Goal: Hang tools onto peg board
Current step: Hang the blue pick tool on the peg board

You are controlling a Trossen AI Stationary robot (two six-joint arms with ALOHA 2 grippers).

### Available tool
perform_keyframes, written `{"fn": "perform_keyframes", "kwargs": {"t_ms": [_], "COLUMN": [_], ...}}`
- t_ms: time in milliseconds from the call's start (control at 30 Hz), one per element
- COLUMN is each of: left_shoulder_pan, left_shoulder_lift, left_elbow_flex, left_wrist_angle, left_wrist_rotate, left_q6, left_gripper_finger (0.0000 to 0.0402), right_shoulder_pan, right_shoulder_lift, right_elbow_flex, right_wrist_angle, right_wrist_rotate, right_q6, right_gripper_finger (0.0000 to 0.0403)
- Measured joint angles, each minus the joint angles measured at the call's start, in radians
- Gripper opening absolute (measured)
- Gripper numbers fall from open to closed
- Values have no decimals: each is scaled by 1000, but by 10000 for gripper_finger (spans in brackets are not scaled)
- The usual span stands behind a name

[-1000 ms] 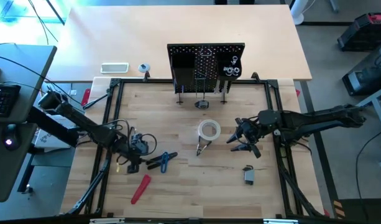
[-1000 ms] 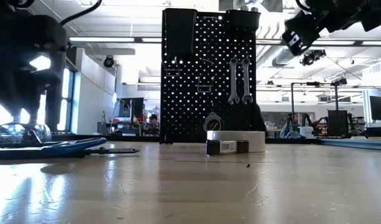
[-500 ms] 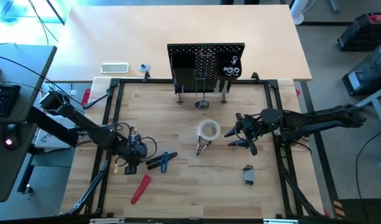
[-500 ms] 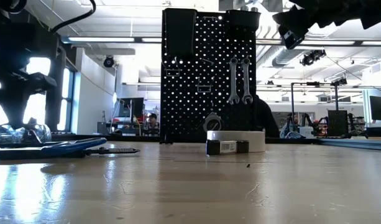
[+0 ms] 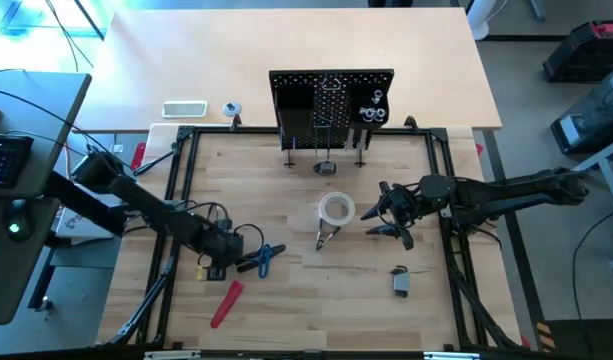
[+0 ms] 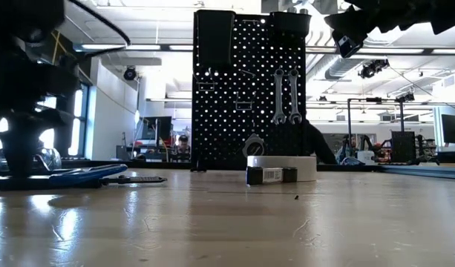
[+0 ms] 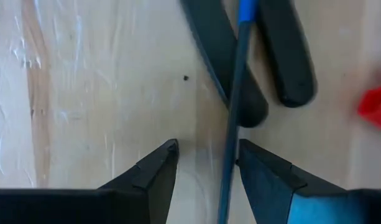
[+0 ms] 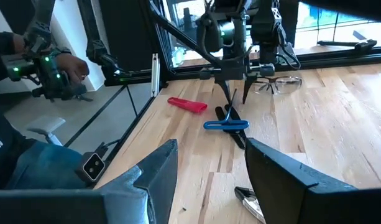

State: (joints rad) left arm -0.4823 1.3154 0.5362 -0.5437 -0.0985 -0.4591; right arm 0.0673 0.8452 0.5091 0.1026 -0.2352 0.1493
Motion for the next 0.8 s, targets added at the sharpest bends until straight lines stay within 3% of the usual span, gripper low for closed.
{"fn": "perform_keyframes", "kwargs": {"t_ms": [267, 500, 800], "left_shoulder_pan": [58, 52, 25], "left_shoulder_lift": [70, 73, 42], "left_elbow_flex": [6, 3, 27], "left_wrist_angle": [29, 52, 33], "left_wrist_rotate": [42, 21, -34], "left_q6": [69, 93, 95], "left_gripper_finger": [144, 14, 4], "right_shoulder_pan": [0, 0, 0], "right_shoulder_lift": [0, 0, -4], "right_elbow_flex": [0, 0, 0], "right_wrist_angle": [-5, -9, -58], "right_wrist_rotate": [1, 1, 0], "right_q6": [5, 7, 30], "right_gripper_finger": [183, 183, 183]}}
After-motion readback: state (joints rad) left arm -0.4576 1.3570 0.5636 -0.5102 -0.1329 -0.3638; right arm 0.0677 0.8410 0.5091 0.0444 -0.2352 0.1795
